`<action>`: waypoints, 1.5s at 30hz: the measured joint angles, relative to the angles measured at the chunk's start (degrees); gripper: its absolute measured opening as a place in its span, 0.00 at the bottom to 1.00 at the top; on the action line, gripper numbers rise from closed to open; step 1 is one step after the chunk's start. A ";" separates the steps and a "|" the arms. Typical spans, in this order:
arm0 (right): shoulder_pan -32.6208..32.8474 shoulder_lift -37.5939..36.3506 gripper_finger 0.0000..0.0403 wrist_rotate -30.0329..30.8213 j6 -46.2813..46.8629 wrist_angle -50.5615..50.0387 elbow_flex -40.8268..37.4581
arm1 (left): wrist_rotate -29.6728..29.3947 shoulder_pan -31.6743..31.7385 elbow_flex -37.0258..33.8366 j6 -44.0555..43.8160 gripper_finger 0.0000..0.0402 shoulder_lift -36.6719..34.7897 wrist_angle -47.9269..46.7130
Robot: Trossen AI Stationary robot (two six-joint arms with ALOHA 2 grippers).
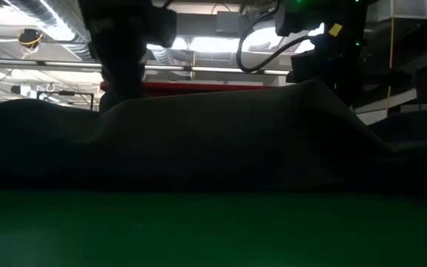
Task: Fold laundry
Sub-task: Fold the dark blue pants
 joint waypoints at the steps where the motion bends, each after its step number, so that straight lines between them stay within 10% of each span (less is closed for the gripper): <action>1: 0.00 0.00 0.05 0.00 -0.25 0.16 -0.02 | 1.16 0.53 0.00 1.68 0.27 0.38 0.03; 31: 9.44 -0.28 0.32 -4.44 1.98 -7.85 13.03 | 13.04 10.40 0.04 12.61 0.27 8.80 4.90; 45: 31.01 -0.26 0.32 -12.89 35.55 -15.42 12.39 | 13.68 10.38 0.04 16.85 0.27 11.48 6.49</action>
